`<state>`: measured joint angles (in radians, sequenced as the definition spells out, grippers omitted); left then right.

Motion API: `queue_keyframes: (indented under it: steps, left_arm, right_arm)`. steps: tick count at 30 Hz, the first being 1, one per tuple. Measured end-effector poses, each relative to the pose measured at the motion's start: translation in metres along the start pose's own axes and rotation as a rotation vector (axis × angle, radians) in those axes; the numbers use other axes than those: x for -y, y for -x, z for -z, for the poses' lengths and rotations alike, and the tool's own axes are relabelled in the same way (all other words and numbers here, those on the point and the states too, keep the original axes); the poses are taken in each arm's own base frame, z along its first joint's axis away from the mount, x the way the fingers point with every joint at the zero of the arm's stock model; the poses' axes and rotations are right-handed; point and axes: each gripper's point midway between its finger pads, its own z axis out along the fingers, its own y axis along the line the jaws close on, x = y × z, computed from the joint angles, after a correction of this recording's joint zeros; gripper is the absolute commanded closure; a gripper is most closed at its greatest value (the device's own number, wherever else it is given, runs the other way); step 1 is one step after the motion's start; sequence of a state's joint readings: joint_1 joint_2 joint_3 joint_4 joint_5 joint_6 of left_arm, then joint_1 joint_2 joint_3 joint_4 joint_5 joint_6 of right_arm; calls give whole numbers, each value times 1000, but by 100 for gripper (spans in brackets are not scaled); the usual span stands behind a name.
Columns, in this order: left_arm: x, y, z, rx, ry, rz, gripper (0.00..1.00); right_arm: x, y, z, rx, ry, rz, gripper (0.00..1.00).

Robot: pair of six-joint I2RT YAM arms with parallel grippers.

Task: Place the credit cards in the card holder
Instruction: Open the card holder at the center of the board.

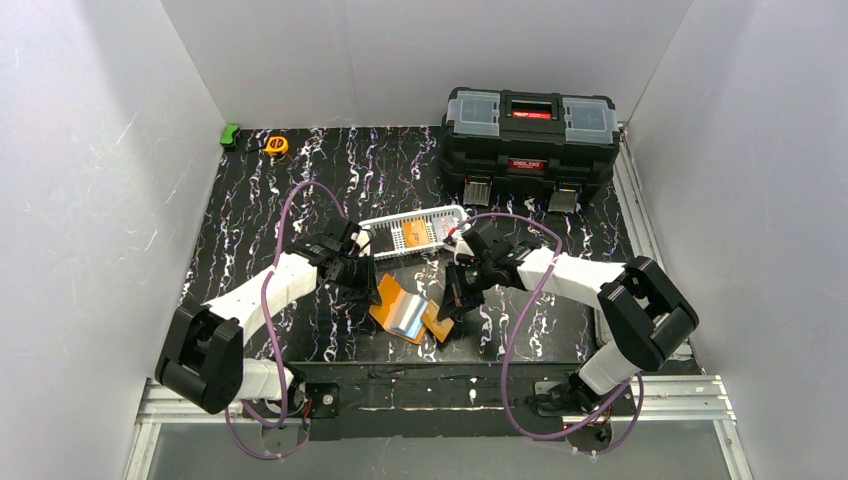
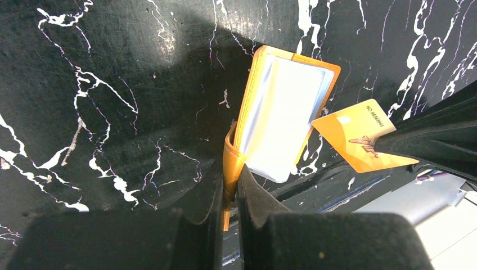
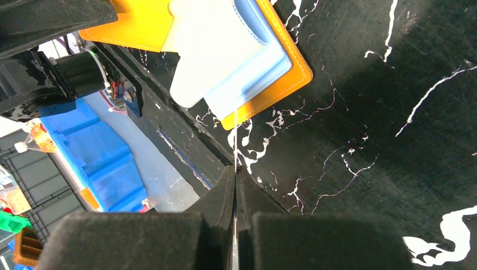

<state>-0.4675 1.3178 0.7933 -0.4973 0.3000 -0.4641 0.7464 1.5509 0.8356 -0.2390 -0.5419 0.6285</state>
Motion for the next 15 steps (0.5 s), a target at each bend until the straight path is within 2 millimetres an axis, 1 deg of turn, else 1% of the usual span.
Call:
queue_keyframes:
  steps: [5,9,15]
  left_arm:
    - [0,0,0,0,0,0,100]
    - [0,0,0,0,0,0,100]
    - [0,0,0,0,0,0,100]
  right_arm:
    - [1,-1,2,5,0,1,99]
    - [6,-6,1,-5,-7,-9,99]
    - [8,-6,0,-7,-9,-11,99]
